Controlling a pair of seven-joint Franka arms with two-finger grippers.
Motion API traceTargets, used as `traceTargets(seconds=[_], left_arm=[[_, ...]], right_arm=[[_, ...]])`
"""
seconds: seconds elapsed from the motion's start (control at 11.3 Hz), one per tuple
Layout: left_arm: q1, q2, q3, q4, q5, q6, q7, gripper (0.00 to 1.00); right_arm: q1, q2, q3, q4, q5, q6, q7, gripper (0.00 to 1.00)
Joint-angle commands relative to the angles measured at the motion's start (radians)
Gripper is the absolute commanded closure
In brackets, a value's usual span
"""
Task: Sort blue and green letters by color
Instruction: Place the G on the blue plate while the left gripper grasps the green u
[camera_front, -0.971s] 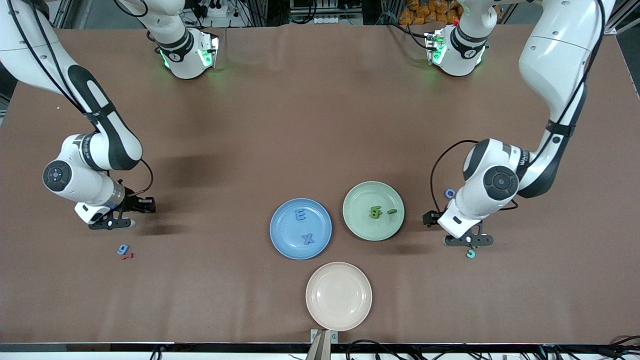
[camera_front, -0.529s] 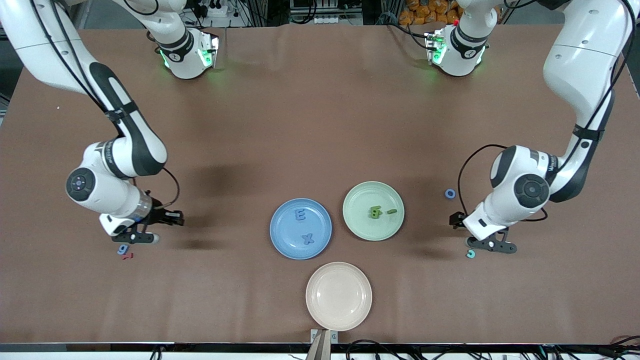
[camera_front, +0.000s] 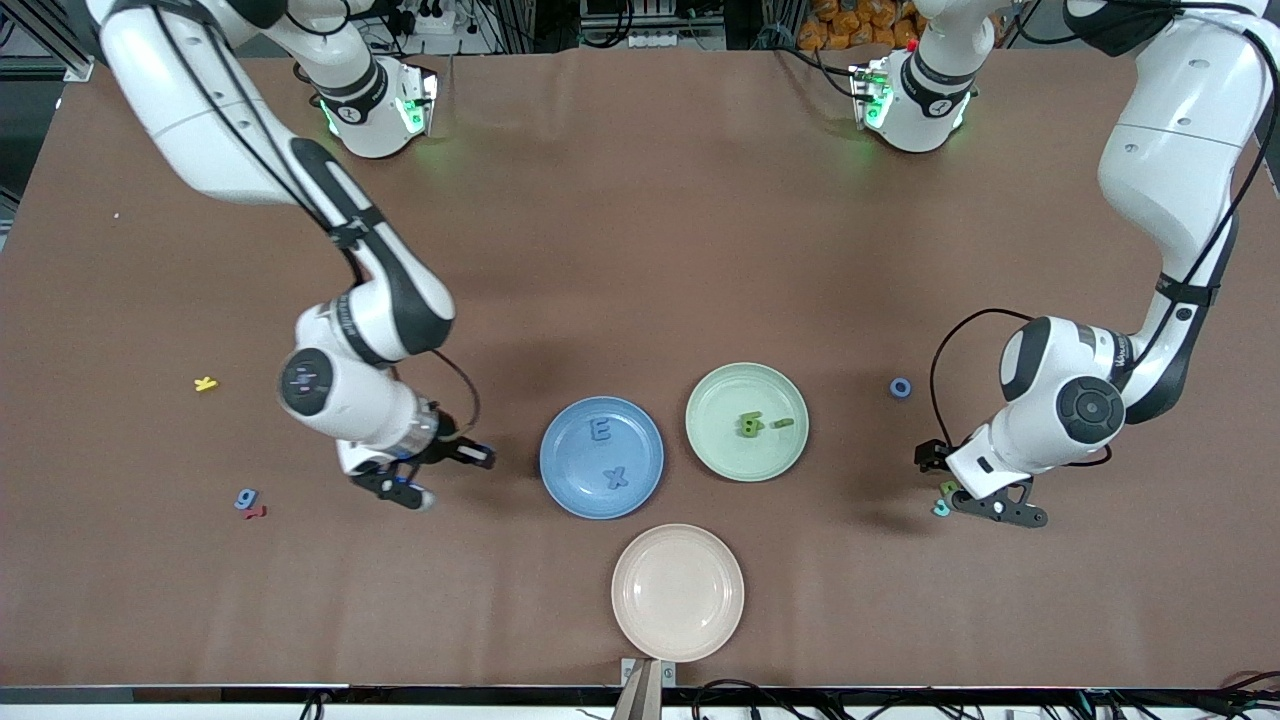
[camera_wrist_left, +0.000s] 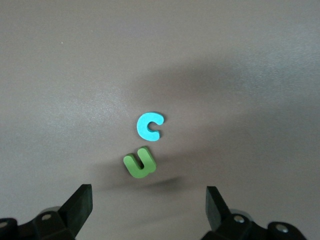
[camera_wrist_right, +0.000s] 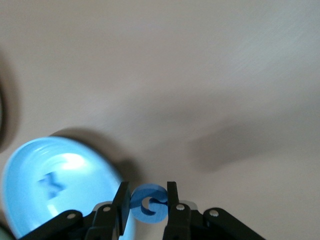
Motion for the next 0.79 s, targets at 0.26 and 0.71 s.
traceTargets(seconds=[0.26, 0.71], left_arm=[[0.038, 0.079, -0.035, 0.055, 0.033, 0.025, 0.031, 0.0], [0.038, 0.091, -0.034, 0.053, 0.074, 0.045, 0.031, 0.12]], right_arm=[[0.2, 0.077, -0.009, 0.157, -0.004, 0.001, 0.424, 0.39], [0.176, 0.079, -0.057, 0.151, -0.063, -0.002, 0.351, 0.0]])
